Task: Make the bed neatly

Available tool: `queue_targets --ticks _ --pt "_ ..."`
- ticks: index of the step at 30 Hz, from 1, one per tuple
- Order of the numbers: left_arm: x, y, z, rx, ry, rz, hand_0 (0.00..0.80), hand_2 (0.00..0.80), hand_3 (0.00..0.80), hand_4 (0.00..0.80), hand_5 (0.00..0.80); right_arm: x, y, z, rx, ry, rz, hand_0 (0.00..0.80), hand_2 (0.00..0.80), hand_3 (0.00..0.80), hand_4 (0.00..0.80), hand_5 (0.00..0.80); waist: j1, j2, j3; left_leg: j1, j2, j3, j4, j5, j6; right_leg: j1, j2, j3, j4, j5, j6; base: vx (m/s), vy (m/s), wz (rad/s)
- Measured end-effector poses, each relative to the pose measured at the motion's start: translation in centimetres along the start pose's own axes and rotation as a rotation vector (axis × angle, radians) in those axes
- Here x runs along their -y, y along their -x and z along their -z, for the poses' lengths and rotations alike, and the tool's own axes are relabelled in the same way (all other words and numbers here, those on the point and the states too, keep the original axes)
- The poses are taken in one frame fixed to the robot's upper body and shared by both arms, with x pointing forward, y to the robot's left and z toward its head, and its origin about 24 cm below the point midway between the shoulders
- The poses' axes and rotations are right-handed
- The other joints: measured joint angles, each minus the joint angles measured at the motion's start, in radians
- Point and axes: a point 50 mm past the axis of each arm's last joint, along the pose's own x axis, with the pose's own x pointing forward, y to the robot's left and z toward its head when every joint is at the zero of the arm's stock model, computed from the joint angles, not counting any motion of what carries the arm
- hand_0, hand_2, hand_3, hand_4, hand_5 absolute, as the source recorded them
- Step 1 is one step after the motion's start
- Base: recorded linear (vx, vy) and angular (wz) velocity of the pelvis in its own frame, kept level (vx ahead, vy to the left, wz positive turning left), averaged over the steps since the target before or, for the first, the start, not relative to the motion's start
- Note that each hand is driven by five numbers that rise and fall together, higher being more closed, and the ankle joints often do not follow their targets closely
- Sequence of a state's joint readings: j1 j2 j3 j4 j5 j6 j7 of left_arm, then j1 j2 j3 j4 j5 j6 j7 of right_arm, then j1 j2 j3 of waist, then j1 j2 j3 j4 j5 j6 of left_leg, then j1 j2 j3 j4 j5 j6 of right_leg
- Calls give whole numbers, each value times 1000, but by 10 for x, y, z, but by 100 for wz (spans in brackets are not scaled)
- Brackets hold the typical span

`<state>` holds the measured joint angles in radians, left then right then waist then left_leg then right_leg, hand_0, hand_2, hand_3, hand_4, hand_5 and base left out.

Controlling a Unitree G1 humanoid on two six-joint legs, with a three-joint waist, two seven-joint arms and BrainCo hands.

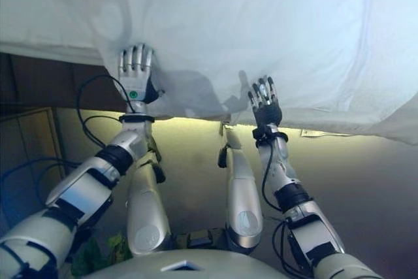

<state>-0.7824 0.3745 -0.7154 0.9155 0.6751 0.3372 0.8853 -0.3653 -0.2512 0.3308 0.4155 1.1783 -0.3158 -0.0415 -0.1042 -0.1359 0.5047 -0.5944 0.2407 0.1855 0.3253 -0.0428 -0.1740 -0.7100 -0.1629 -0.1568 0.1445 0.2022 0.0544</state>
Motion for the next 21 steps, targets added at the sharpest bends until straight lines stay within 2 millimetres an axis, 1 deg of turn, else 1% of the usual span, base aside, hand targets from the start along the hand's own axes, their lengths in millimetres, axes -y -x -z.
queue_targets --ticks 2,7,9,10,11,12,13,17,21 --pt "-2 -2 0 0 -1 -12 0 0 0 0 0 -2 -1 -2 8 0 -8 0 0 0 0 0 -1 0 0 -13 0 -3 7 -2 2 -18 -1 3 16 -2 -5 0 0 0" --pt "-8 -11 2 3 -5 -40 0 0 0 0 0 -8 -5 -5 23 1 -27 0 0 0 0 0 -4 -1 0 -47 2 -9 19 -3 1 -54 0 7 29 -7 -4 0 0 0" --pt "-10 -14 4 10 -4 -52 0 0 0 0 0 -9 -6 -6 26 4 -32 0 0 0 0 0 -8 -6 1 -57 2 -9 20 -2 1 -65 -2 7 24 -8 -6 0 24 -4" --pt "-11 -15 5 10 -6 -56 276 276 276 276 276 -10 -7 -6 26 5 -35 0 0 0 0 0 -11 -7 1 -63 2 -9 22 -2 1 -69 -3 6 22 -7 -5 -2 30 -4" --pt "-12 -16 6 11 -8 -60 467 467 467 467 467 -10 -7 -6 24 6 -38 0 0 0 0 0 -16 -8 1 -69 1 -8 22 -3 1 -72 -3 5 16 -7 -4 -4 41 -4" --pt "-13 -18 7 13 -9 -69 706 706 706 706 706 -11 -7 -5 21 8 -39 0 0 0 0 0 -17 -10 1 -71 1 -8 21 -3 1 -73 -4 3 8 -5 -1 -5 36 -5" --pt "-16 -21 6 16 -9 -84 800 800 800 800 800 -11 -6 -5 16 14 -42 0 0 0 0 0 -17 -11 1 -73 -1 -8 18 -3 1 -77 -6 3 6 -4 0 -9 37 -4" --pt "-32 -40 0 39 0 -152 800 800 800 800 800 -11 -9 -9 19 40 -51 0 0 0 0 0 -17 -11 1 -82 -4 -8 12 -3 1 -89 -11 3 7 8 4 -11 18 3" --pt "-39 -48 1 72 13 -174 800 800 800 800 800 -14 -12 -12 24 49 -66 0 0 0 0 0 -19 -11 1 -82 -3 -8 10 -3 1 -90 -11 4 8 8 2 0 0 0"
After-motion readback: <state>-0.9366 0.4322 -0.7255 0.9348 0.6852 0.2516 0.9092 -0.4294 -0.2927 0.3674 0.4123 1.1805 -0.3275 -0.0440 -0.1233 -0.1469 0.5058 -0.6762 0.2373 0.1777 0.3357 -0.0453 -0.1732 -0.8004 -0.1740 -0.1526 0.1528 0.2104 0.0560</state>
